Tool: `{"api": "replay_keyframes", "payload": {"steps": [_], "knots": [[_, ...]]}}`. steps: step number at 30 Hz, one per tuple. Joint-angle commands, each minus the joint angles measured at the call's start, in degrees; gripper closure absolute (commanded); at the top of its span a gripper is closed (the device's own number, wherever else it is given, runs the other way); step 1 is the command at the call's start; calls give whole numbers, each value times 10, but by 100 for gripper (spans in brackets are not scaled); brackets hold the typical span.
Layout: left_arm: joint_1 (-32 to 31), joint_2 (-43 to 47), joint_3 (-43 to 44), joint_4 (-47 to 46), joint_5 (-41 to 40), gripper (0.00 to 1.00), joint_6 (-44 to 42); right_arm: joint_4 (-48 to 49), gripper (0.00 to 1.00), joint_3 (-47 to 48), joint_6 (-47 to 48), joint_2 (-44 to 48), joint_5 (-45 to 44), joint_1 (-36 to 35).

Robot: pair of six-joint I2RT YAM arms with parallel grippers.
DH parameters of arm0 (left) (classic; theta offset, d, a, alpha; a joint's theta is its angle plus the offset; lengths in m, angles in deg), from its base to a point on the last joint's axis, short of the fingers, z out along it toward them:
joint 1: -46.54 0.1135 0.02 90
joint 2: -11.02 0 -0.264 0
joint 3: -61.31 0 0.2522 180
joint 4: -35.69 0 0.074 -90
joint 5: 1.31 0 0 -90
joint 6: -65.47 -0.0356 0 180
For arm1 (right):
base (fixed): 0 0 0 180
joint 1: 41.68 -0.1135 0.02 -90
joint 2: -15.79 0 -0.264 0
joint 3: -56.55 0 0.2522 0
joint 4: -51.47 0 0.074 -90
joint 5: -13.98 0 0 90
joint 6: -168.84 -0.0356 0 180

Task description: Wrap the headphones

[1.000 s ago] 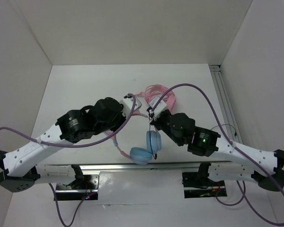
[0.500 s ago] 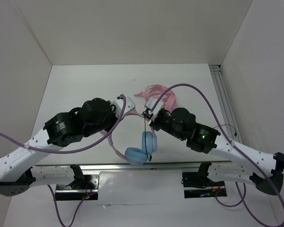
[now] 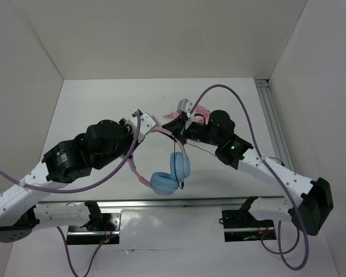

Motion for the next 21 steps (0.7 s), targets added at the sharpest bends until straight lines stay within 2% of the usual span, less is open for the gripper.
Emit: {"api": "replay_keyframes", "payload": {"steps": [1, 2, 3, 5, 7, 16, 21], "knots": [[-16, 17, 31, -113, 66, 100, 32, 155, 76, -11, -72, -47, 103, 11], [-16, 10, 31, -118, 66, 100, 39, 181, 69, -11, -99, -56, 123, 11], [-16, 3, 38, -118, 59, 100, 47, 233, 66, -16, -111, -73, 131, 11], [-16, -4, 46, -118, 52, 100, 57, 275, 59, -23, -145, -93, 136, 11], [-16, -4, 53, -118, 14, 100, 83, 311, 57, -23, -158, -125, 143, 11], [-16, 18, 76, -157, -90, 100, 168, 435, 57, -34, -239, -243, 176, 18], [-16, -8, 142, -139, -174, 100, 192, 483, 60, -28, -276, -296, 187, 12]]}}
